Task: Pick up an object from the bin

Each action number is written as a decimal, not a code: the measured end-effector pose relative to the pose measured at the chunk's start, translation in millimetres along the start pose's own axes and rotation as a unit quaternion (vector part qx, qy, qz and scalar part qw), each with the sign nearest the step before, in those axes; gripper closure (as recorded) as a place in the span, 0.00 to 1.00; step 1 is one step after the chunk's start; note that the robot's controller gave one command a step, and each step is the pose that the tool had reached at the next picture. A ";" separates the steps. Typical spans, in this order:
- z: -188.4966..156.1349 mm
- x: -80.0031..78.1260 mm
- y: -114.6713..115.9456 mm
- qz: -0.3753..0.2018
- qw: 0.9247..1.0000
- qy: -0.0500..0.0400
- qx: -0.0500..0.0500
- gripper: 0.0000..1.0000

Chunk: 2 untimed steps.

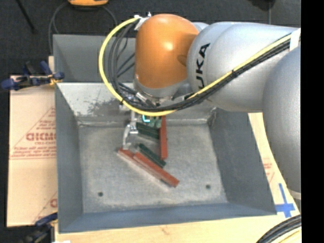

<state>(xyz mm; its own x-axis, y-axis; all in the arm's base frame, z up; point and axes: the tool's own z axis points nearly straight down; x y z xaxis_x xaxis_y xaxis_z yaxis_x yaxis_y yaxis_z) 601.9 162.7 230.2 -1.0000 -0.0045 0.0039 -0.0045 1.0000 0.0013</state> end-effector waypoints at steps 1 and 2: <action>-5.1 -1.4 -0.8 0.001 1.000 -0.004 -0.001 0.00; 41.8 14.4 -26.2 -0.019 1.000 -0.007 0.000 0.00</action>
Offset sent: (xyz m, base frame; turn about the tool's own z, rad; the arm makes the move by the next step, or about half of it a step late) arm -0.0388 -0.0610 -0.1093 -0.0884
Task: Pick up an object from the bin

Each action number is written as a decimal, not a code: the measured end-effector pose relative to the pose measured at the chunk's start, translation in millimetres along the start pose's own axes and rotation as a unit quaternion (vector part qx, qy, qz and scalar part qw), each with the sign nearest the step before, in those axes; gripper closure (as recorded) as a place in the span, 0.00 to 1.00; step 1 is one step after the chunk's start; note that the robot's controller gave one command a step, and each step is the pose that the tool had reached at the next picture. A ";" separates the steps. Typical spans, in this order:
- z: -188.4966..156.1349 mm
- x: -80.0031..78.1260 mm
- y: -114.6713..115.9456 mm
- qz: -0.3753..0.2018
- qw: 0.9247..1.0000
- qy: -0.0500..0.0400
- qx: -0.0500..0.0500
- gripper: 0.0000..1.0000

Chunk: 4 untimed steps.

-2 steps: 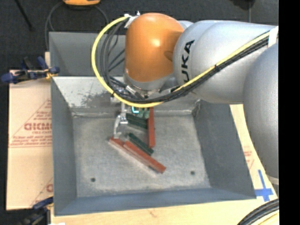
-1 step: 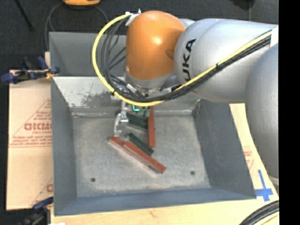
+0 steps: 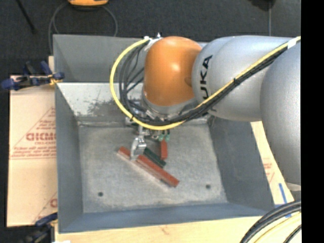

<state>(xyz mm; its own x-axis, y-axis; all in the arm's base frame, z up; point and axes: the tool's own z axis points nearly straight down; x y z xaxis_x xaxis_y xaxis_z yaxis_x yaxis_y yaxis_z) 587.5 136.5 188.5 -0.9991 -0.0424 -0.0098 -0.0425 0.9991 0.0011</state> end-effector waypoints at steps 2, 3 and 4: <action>107.9 -1.8 -17.6 -0.052 0.999 0.001 -0.002 1.00; 107.9 -1.9 -17.6 -0.051 0.999 0.001 -0.003 1.00; -73.5 12.7 12.6 -0.046 0.999 0.005 0.000 1.00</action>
Offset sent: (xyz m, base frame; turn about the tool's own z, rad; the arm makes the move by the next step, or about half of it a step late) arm -0.0015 -0.0198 -0.1185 -0.1076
